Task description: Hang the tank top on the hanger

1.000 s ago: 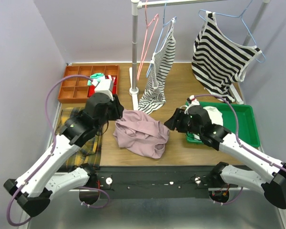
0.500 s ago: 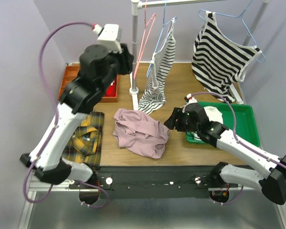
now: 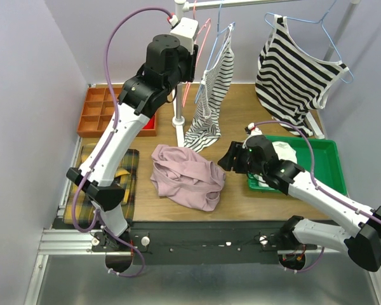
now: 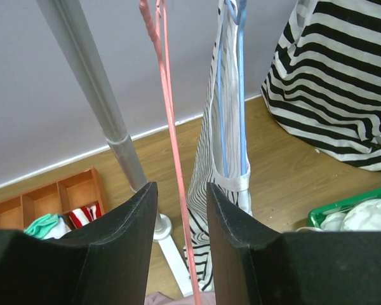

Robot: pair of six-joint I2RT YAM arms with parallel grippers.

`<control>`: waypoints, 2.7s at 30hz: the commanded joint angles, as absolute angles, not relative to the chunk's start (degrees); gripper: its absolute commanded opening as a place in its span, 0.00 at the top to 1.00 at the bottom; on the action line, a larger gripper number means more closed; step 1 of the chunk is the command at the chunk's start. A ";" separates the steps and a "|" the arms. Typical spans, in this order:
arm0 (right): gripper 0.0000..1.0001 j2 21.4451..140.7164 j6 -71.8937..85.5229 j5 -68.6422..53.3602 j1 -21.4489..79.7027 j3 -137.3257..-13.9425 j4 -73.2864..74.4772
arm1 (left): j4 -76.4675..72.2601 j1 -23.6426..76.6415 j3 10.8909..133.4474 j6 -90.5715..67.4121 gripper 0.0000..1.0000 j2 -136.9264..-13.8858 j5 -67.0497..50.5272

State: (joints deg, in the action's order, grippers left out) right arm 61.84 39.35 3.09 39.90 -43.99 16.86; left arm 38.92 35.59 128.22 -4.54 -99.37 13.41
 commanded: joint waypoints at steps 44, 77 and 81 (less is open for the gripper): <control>0.37 59.24 38.94 1.05 39.73 -44.74 18.02 | 29.97 34.45 128.93 4.39 1.00 -104.59 22.76; 0.36 63.98 36.04 4.57 39.64 -46.49 18.19 | 21.88 34.37 107.92 4.30 1.00 -86.57 16.35; 0.36 63.81 36.04 4.66 39.64 -46.32 18.63 | 21.63 34.28 111.09 5.53 1.00 -89.12 16.52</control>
